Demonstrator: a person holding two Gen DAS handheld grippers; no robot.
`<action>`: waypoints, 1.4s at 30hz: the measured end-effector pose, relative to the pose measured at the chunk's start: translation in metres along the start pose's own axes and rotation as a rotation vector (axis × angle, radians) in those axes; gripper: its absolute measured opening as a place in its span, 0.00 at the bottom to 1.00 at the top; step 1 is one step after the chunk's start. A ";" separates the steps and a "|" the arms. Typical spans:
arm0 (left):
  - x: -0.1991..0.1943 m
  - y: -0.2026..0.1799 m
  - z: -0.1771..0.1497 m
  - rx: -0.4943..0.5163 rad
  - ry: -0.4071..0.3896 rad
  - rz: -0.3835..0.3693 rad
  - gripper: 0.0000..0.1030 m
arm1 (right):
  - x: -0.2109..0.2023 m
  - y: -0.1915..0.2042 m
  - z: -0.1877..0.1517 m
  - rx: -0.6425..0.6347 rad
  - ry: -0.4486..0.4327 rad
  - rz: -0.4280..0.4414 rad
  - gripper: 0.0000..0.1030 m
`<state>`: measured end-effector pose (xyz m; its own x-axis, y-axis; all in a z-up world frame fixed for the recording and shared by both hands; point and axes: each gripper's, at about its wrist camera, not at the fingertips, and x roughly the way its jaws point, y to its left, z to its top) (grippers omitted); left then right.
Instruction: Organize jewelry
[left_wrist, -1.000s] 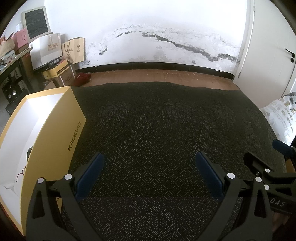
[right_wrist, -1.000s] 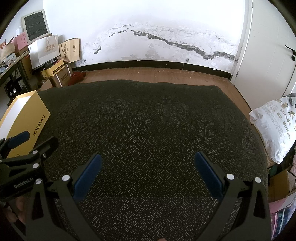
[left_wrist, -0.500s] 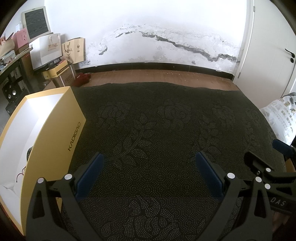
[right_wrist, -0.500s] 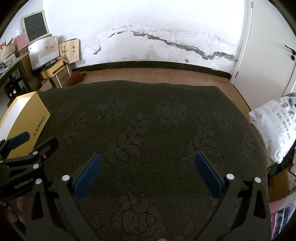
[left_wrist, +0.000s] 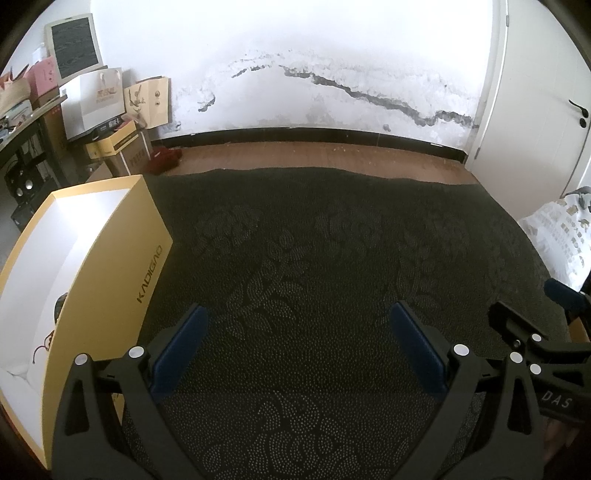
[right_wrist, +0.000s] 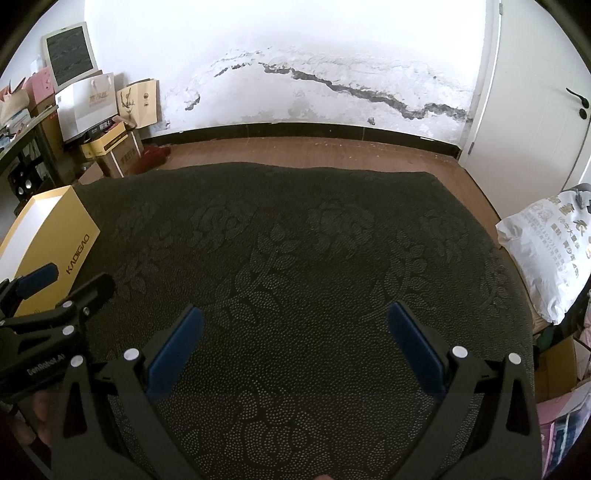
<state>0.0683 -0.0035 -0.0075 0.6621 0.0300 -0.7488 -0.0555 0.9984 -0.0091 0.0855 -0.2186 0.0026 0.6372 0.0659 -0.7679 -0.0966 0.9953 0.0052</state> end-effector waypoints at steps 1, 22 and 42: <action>0.000 0.000 0.000 0.001 -0.002 0.000 0.94 | 0.000 0.000 -0.001 0.001 -0.001 -0.001 0.94; -0.004 0.006 0.001 -0.049 -0.005 -0.029 0.94 | -0.001 0.001 -0.003 0.005 -0.007 -0.007 0.94; -0.007 0.005 -0.001 -0.015 -0.036 -0.030 0.94 | -0.001 0.001 -0.002 0.006 -0.009 -0.007 0.94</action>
<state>0.0631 0.0017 -0.0030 0.6898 0.0019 -0.7240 -0.0466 0.9980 -0.0418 0.0836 -0.2180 0.0017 0.6446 0.0594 -0.7622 -0.0874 0.9962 0.0037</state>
